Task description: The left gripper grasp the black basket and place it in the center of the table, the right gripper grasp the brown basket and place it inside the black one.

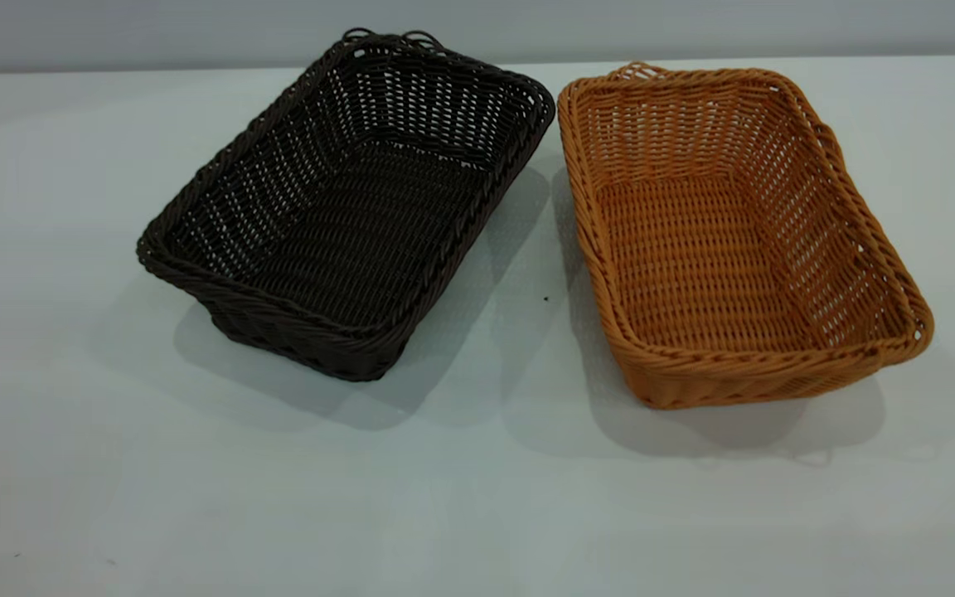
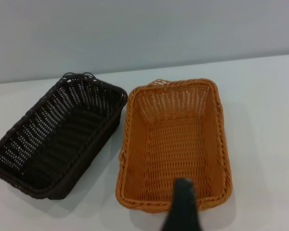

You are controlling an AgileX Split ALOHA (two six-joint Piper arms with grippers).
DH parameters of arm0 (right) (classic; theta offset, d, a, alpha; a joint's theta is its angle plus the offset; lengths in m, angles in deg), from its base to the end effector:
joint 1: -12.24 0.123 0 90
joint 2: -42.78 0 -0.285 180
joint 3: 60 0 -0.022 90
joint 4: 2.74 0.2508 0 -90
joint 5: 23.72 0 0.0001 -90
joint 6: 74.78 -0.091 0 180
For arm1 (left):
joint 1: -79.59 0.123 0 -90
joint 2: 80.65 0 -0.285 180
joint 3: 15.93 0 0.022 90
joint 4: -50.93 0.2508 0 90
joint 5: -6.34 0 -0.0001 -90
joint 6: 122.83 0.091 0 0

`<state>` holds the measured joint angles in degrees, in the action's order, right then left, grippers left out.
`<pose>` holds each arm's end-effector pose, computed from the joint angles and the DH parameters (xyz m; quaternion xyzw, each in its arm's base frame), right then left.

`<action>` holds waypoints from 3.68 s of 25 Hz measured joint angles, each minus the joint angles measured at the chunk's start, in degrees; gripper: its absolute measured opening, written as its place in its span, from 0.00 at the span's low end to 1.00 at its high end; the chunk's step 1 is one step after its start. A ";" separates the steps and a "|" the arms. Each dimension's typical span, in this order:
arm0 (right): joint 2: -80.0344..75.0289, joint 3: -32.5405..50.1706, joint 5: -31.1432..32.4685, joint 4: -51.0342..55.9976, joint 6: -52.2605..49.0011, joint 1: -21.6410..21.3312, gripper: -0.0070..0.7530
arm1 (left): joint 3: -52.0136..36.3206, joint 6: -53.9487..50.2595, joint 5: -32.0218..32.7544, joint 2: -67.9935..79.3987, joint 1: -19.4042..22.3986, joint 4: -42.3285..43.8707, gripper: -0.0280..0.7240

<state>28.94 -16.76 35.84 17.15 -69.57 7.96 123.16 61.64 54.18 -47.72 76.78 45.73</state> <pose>0.0026 0.0266 0.3090 -0.0105 0.8381 0.1293 0.5298 0.0725 -0.0097 0.3213 0.0452 0.8713 -0.0371 0.4873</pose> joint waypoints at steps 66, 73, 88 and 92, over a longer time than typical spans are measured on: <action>-105.07 -1.17 -25.10 64.93 26.63 5.91 0.79 | 66.14 22.92 -24.99 103.55 -8.27 -1.04 0.14; -112.11 -1.59 -22.79 67.05 22.95 6.53 0.79 | 66.14 23.16 -25.71 103.55 -8.27 -1.04 0.14; -112.58 -7.23 -6.45 65.42 25.09 6.53 0.79 | 66.14 23.16 -25.50 103.55 -8.27 -1.04 0.14; -112.58 -7.27 -2.70 61.93 23.71 6.53 0.79 | 66.14 23.18 -25.44 103.55 -8.27 -1.04 0.14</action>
<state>-83.64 -24.03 33.14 79.08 -45.86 14.49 189.30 84.82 28.74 55.83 68.51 44.69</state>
